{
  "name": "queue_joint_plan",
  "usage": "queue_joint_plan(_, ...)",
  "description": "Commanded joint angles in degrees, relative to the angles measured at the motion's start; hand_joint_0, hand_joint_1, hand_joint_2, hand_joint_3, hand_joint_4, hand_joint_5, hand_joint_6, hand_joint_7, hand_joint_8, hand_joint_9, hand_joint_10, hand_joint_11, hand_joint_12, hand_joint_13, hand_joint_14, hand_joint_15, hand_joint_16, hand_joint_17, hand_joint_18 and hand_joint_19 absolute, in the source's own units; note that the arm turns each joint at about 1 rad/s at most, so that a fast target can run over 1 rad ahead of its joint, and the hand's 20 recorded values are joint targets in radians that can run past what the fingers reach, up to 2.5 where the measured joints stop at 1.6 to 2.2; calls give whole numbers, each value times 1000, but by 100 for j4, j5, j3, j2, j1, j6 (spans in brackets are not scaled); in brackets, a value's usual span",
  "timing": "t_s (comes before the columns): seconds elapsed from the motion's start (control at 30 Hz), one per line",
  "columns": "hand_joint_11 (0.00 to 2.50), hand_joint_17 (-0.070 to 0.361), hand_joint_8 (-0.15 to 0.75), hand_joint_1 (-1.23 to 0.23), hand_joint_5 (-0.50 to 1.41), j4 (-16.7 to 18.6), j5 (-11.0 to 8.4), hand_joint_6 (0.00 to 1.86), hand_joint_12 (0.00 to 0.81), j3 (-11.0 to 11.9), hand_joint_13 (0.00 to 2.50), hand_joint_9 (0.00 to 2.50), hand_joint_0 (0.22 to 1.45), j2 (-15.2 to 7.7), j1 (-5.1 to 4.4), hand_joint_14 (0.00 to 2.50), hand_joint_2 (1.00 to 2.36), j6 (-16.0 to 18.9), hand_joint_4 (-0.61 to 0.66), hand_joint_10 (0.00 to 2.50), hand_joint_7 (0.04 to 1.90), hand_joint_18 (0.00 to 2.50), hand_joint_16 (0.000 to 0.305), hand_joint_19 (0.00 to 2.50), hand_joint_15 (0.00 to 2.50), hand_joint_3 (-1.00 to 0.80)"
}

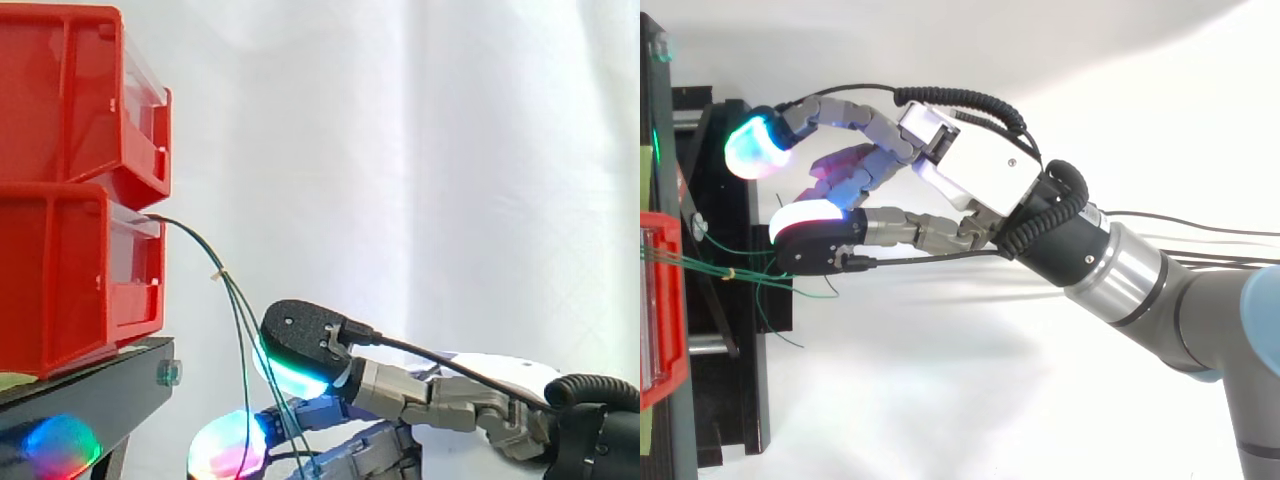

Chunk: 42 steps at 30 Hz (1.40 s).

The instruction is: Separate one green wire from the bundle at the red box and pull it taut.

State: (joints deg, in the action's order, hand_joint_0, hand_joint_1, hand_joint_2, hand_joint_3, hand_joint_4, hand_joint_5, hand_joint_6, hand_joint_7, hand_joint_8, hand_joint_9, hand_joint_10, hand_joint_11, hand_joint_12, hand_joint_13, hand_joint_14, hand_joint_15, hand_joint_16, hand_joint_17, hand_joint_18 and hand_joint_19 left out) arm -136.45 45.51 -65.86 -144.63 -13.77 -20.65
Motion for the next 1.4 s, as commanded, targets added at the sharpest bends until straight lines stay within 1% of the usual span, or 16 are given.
queue_joint_plan(0.0, 641, 104, 338, -512, -197, 22, 10, 502, 385, 3, 1079, 1377, 550, -4, 6, 12, 1000, 0, 301, 21, 750, 796, 46, 231, 328, -500)
queue_joint_plan(0.1, 637, 105, 342, -508, -196, 66, 10, 502, 385, -6, 1085, 1387, 552, -92, 24, 12, 1000, 53, 303, 21, 747, 803, 47, 229, 326, -500)
queue_joint_plan(0.13, 637, 104, 343, -508, -197, 180, 28, 502, 384, 3, 1085, 1387, 552, -153, 33, 12, 1000, 88, 302, 18, 751, 803, 46, 223, 325, -500)
queue_joint_plan(0.2, 617, 105, 334, -507, -196, 259, 45, 502, 386, 3, 1083, 1335, 552, -153, 41, 12, 1000, 70, 298, 18, 748, 801, 46, 228, 332, -500)
queue_joint_plan(0.27, 584, 107, 318, -491, -204, 294, 54, 502, 391, 3, 1031, 1157, 547, -153, 41, 12, 1000, 62, 277, 19, 754, 790, 47, 235, 339, -500)
queue_joint_plan(0.3, 528, 111, 300, -467, -228, 303, 45, 502, 401, 3, 951, 919, 537, -153, 41, 12, 1000, 53, 238, 15, 761, 766, 49, 242, 337, -500)
queue_joint_plan(0.37, 427, 119, 292, -449, -260, 277, 45, 502, 407, 3, 823, 652, 515, -153, 68, 11, 1000, 62, 202, 13, 746, 751, 53, 269, 329, -500)
queue_joint_plan(0.5, 285, 134, 294, -394, -280, 312, 72, 502, 425, 3, 637, 420, 486, -153, 103, 9, 1000, 70, 189, 7, 723, 662, 59, 250, 274, -500)
queue_joint_plan(0.7, 283, 134, 303, -369, -269, 329, 45, 502, 425, 3, 611, 479, 485, -153, 103, 9, 1000, 44, 214, 7, 720, 646, 60, 248, 246, -500)
queue_joint_plan(0.83, 330, 127, 319, -358, -253, 426, 37, 502, 415, -32, 767, 754, 500, -162, 103, 9, 1000, 0, 233, 9, 712, 730, 57, 254, 264, -500)
queue_joint_plan(0.9, 341, 125, 331, -356, -247, 531, 37, 502, 415, -120, 786, 820, 506, -162, 103, 8, 1000, -53, 240, 10, 714, 748, 56, 255, 257, -500)
queue_joint_plan(1.0, 219, 122, 341, -355, -243, 760, 37, 502, 407, -120, 793, 781, 517, -162, 94, 7, 1000, -220, 240, 6, 711, 753, 54, 231, 214, -500)
queue_joint_plan(1.1, 169, 122, 345, -356, -244, 1155, 45, 502, 402, -67, 775, 758, 518, -391, 68, 7, 1000, -404, 237, 5, 708, 753, 54, 229, 196, -500)
queue_joint_plan(1.13, 166, 122, 344, -356, -244, 1498, 45, 502, 402, 56, 771, 755, 518, -610, 68, 7, 1000, -395, 237, 5, 709, 753, 54, 229, 199, -500)
queue_joint_plan(1.2, 167, 122, 347, -356, -244, 1709, 45, 502, 403, 187, 768, 753, 518, -672, 68, 7, 1000, -360, 237, 5, 711, 752, 54, 221, 198, -500)
queue_joint_plan(1.37, 177, 121, 350, -357, -244, 1621, 45, 502, 403, 310, 775, 771, 520, -725, 68, 7, 1000, -360, 238, 5, 709, 751, 54, 235, 212, -500)
